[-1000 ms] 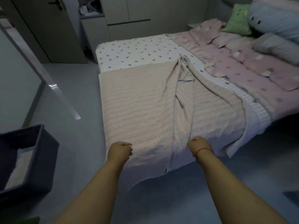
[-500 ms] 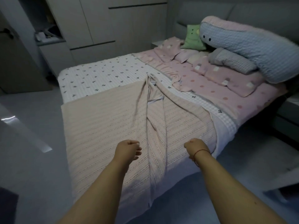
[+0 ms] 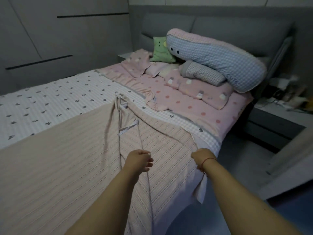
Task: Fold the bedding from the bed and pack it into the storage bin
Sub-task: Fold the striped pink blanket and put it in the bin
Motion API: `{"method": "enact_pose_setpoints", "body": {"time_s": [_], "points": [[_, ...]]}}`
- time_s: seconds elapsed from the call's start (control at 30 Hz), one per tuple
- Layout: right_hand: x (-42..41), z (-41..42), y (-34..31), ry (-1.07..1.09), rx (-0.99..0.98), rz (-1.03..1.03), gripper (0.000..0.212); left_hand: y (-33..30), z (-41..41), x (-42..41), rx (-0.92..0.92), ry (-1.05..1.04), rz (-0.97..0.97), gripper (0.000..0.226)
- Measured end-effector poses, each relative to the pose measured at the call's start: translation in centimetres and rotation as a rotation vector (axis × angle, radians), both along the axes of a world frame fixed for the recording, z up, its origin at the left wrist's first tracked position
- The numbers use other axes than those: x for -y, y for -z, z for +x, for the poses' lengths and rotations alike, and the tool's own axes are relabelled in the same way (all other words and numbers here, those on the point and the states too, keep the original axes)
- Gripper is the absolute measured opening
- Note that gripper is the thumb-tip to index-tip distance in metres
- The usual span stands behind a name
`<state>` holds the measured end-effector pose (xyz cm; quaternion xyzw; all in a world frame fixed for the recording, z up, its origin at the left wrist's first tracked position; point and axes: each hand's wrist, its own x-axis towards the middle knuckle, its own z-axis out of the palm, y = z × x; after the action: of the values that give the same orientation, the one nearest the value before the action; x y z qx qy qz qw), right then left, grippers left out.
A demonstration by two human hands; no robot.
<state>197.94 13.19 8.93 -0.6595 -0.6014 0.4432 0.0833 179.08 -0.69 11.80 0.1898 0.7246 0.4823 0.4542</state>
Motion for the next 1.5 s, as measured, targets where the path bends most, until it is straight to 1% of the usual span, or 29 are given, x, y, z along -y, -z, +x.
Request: {"method": "enact_pose_setpoints", "body": {"time_s": [0.17, 0.3, 0.4, 0.57, 0.7, 0.77, 0.87, 0.93, 1.0, 1.07, 1.13, 1.17, 1.2, 1.27, 1.37, 1.43, 1.5], "points": [[-6.2, -1.9, 1.0, 0.053, -0.023, -0.032, 0.025, 0.2, -2.3, -7.5, -0.022, 0.070, -0.001, 0.009], [-10.9, -1.7, 2.7, 0.070, 0.025, -0.056, 0.025, 1.4, -2.6, -12.7, -0.001, 0.107, -0.024, 0.010], [-15.1, -1.5, 4.8, 0.038, 0.094, -0.045, 0.021, 3.1, -2.8, -16.5, 0.008, 0.130, -0.062, 0.011], [-23.0, -2.3, 8.8, -0.082, 0.232, -0.088, 0.038, 6.7, -3.5, -23.3, 0.012, 0.097, -0.131, 0.012], [-28.3, -3.5, 12.7, -0.177, 0.279, -0.151, 0.047, 10.0, -3.1, -28.6, 0.013, 0.072, -0.163, 0.012], [-31.4, -4.2, 14.9, -0.231, 0.320, -0.177, 0.049, 12.1, -2.4, -31.5, 0.036, 0.087, -0.191, 0.018], [-34.3, -5.1, 17.5, -0.275, 0.352, -0.201, 0.049, 14.0, -1.6, -34.3, 0.116, 0.075, -0.241, 0.046], [-36.2, -5.7, 19.2, -0.297, 0.379, -0.198, 0.049, 15.5, -1.3, -35.9, 0.147, 0.063, -0.277, 0.053], [-37.5, -6.1, 20.5, -0.311, 0.401, -0.177, 0.055, 16.6, -1.2, -36.9, 0.170, 0.060, -0.294, 0.047], [-38.5, -6.7, 21.5, -0.339, 0.416, -0.142, 0.070, 17.6, -1.0, -37.8, 0.200, 0.038, -0.294, 0.029], [-38.9, -7.5, 22.2, -0.386, 0.452, -0.113, 0.084, 18.3, -0.8, -38.3, 0.183, 0.014, -0.303, 0.025], [-39.1, -8.0, 22.4, -0.422, 0.484, -0.106, 0.085, 18.7, -0.9, -38.4, 0.172, 0.006, -0.317, 0.026], [-39.4, -8.4, 22.7, -0.453, 0.501, -0.118, 0.079, 19.0, -0.9, -38.4, 0.159, 0.010, -0.333, 0.026], [-40.3, -8.6, 23.1, -0.491, 0.510, -0.183, 0.060, 19.6, -1.1, -38.0, 0.109, 0.024, -0.348, 0.031], [-41.4, -6.3, 23.8, -0.398, 0.553, -0.240, 0.056, 20.6, -1.8, -37.1, 0.069, -0.014, -0.379, 0.046], [-40.9, -4.7, 23.9, -0.324, 0.567, -0.204, 0.052, 20.8, -2.2, -36.3, 0.062, -0.037, -0.397, 0.049], [-40.1, -4.4, 24.2, -0.324, 0.582, -0.185, 0.047, 20.7, -2.7, -35.4, 0.040, -0.049, -0.423, 0.050]]}}
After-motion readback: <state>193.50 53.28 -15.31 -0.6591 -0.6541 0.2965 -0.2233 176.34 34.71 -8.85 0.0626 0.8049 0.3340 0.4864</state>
